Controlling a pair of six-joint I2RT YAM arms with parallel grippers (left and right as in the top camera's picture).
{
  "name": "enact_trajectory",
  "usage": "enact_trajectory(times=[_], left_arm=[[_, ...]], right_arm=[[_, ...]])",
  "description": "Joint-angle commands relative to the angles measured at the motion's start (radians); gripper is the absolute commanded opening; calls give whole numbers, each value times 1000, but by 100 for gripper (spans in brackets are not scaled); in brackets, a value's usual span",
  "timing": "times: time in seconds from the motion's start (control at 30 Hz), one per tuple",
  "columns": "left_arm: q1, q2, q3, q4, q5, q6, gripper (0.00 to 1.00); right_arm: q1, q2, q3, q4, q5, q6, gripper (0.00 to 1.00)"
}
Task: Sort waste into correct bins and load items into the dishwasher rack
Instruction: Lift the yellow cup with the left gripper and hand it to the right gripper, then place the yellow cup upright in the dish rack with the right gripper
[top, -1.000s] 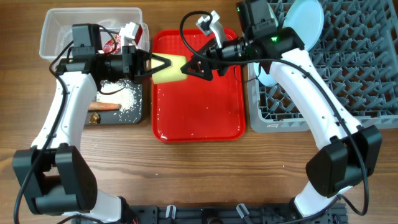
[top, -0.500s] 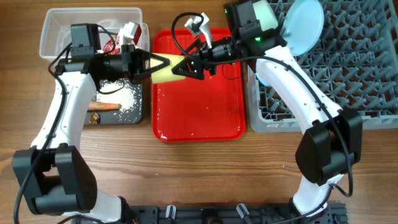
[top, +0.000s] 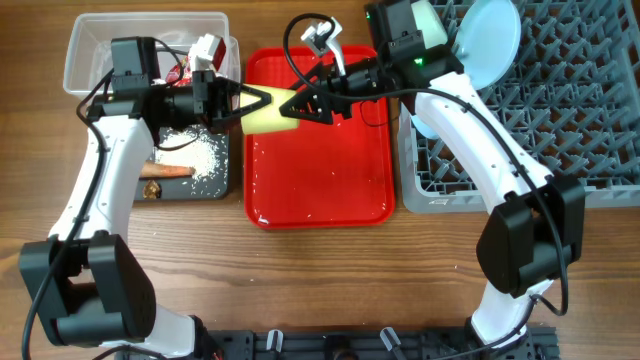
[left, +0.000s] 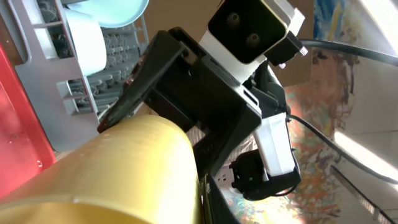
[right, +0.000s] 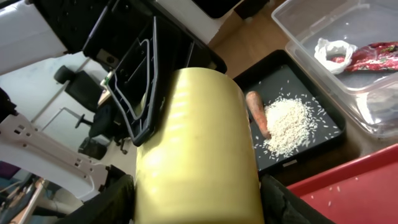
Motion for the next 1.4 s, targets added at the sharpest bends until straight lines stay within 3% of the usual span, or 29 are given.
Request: enact_trajectory(times=[0.0,0.3,0.43,0.67,1.0,1.13,1.23,1.3,1.33,1.37], left_arm=[[-6,-26,6,116,17,-146,4],[-6,-26,6,167,16,-195,4],[-6,-26,6,167,16,-195,4],[-6,-26,6,167,17,-194,39],[-6,-26,6,171,16,-187,44],[-6,-26,6,175,-14,-166,46],[-7,-26,6,168,-180,-76,46],[-10,-26,6,123,-375,-21,47],[-13,-25,6,87,-497,5,47],[-25,-25,5,32,-711,24,47]], right_arm=[[16,18,-8,-9,1,-23,67],[16,18,-8,48,-45,-21,68],[16,18,-8,50,-51,-21,51],[3,18,-8,48,-50,-19,47],[-172,17,-8,-56,-12,-19,47],[-275,-23,-7,-256,183,-21,46],[-351,-153,-6,-424,407,12,44],[-379,-266,-6,-512,635,103,44],[-383,-309,-6,-548,732,147,45],[-382,-379,-6,-620,896,228,47]])
